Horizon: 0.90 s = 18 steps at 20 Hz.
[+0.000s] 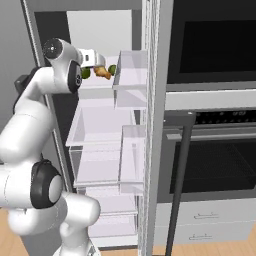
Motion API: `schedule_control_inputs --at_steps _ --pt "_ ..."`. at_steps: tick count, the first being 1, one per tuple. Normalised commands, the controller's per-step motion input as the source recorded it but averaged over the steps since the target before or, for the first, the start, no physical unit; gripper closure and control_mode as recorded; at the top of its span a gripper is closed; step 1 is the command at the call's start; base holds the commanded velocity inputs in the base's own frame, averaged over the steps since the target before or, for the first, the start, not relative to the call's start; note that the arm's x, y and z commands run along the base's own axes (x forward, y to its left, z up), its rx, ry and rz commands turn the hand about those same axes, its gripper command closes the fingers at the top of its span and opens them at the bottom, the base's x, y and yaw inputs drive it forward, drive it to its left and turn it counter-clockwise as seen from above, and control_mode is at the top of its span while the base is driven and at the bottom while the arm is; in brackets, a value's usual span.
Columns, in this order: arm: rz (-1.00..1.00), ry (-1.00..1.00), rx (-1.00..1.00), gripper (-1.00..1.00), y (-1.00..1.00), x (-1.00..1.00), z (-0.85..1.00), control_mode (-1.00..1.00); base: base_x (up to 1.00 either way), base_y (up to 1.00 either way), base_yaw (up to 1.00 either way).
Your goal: Place one lime and one chicken drumstick in each tupperware on the nearby counter, to pack two identical lunches.
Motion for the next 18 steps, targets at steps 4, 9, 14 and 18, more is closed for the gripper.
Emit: schedule_control_inputs --at_steps 4,9,14,18 --pt "0.0 0.15 -0.02 -1.0 0.0 0.29 -0.27 -1.0 0.0 0.0 0.0" --pt "0.06 0.02 -0.03 -1.0 -0.19 0.53 -0.16 -1.0 0.0 0.0 0.0" --pt "0.15 0.05 -0.09 -1.0 -0.2 0.59 -0.35 -1.0 0.0 0.0 0.0" --pt "0.11 0.18 -0.11 -1.0 -0.01 0.7 -0.42 -1.0 0.0 0.0 0.0"
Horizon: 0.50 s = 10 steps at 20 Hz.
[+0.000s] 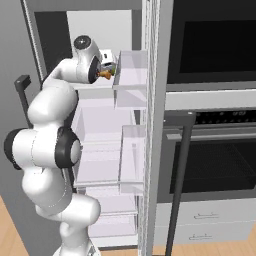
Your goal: Place one lime and one chicken drumstick in each tupperware on the nearby counter, to pack two identical lunches.
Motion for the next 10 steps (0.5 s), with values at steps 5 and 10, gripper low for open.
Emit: schedule_control_inputs --at_steps 5,10 --pt "0.01 0.14 -0.01 -1.0 0.0 0.71 -0.01 -1.0 0.0 0.0 0.0" --pt "0.0 0.15 -0.09 -1.0 0.0 0.53 -0.22 -1.0 0.0 0.0 0.0"
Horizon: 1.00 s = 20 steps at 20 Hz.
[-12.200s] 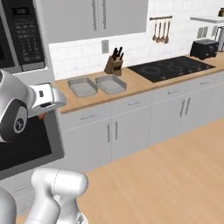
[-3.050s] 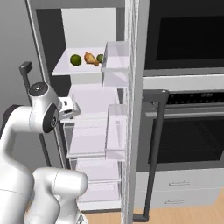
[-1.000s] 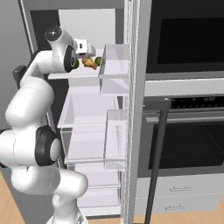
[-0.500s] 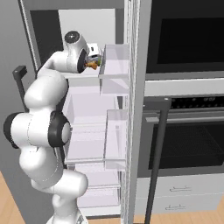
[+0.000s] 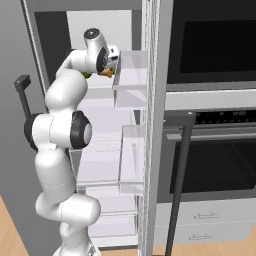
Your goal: Place one lime and one chicken drumstick in each tupperware on the nearby counter, to pack two identical lunches.
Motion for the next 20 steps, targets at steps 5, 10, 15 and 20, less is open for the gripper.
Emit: schedule_control_inputs --at_steps 5,10,15,20 --pt "0.0 0.07 -0.13 -1.0 0.02 -0.17 -0.4 -1.0 0.0 0.0 0.0" --pt "0.0 0.0 -0.02 -1.0 0.11 -0.09 -0.1 -1.0 0.0 0.0 0.0" --pt "0.06 0.0 -0.06 -1.0 0.4 0.02 -0.22 -1.0 0.0 0.0 0.0" --pt "0.13 0.0 -0.1 -1.0 0.06 0.3 -0.34 -1.0 0.0 0.0 0.0"
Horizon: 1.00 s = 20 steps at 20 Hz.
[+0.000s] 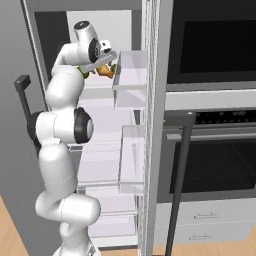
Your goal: Place one lime and one chicken drumstick in each tupperware on the nearby counter, to pack two identical lunches.
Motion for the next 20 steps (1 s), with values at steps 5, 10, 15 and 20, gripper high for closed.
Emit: schedule_control_inputs --at_steps 5,10,15,20 --pt "0.16 0.06 -0.1 -1.0 -0.01 0.51 -0.58 -1.0 0.0 0.0 0.0" --pt "0.18 0.26 -0.14 -1.0 0.12 0.37 -0.81 -1.0 0.0 0.0 0.0" --pt "0.27 0.37 -0.27 1.0 0.32 0.01 -1.0 -1.0 0.0 0.0 0.0" --pt "0.13 -0.01 -0.06 1.0 -0.02 -0.01 -0.37 -1.0 0.0 0.0 0.0"
